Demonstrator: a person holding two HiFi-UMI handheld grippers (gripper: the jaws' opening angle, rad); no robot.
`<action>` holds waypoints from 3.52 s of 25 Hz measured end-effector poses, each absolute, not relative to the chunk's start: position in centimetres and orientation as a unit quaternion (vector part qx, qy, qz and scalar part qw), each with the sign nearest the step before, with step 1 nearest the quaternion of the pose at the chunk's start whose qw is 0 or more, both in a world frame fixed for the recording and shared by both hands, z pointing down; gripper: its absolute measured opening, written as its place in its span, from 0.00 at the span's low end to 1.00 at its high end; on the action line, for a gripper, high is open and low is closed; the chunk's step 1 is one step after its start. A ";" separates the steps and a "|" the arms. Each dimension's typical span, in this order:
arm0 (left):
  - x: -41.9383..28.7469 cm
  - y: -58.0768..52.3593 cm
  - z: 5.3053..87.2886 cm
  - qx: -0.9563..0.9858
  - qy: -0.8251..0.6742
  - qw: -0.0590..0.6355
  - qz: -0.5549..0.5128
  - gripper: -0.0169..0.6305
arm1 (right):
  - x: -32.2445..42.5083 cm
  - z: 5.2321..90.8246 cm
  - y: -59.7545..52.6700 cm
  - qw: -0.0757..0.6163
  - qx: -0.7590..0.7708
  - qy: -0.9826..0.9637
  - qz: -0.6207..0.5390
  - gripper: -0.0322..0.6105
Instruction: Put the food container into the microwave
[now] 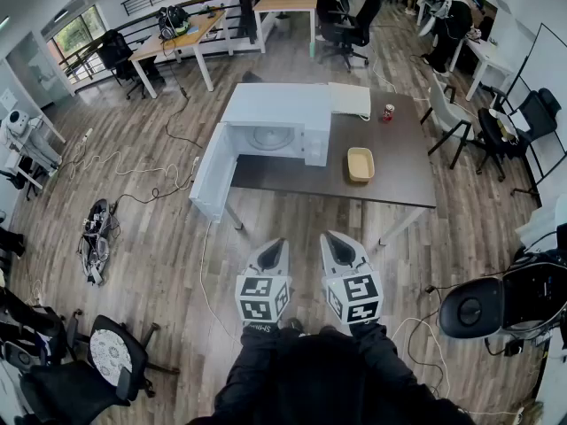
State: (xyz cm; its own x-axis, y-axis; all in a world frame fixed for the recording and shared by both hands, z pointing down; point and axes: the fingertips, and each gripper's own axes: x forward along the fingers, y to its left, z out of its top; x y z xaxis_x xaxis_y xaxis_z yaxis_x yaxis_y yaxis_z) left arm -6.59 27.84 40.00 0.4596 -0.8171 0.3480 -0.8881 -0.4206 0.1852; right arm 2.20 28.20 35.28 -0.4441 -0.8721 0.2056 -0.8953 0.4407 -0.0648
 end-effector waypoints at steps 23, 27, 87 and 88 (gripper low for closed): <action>-11.1 24.6 42.4 0.837 -0.499 0.197 0.108 0.08 | -3.3 37.2 24.5 0.072 0.514 -0.848 0.105 0.09; -11.9 25.0 44.0 0.835 -0.497 0.209 0.112 0.08 | -4.8 39.1 24.7 0.086 0.501 -0.853 0.118 0.09; 5.1 -7.4 61.7 0.809 -0.427 0.320 0.248 0.08 | 16.1 63.3 -7.5 0.257 0.508 -0.773 0.281 0.09; 5.2 -7.7 62.0 0.809 -0.424 0.320 0.251 0.08 | 16.5 63.9 -7.7 0.263 0.510 -0.768 0.283 0.09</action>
State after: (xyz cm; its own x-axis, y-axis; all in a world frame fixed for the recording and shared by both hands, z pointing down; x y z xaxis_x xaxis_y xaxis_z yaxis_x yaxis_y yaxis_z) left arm 5.19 -7.67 61.99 0.5138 -0.5260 0.6777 -0.8474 -0.4346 0.3051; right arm 16.46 -7.74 63.91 -0.3408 -0.6351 0.6932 -0.9330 0.3192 -0.1662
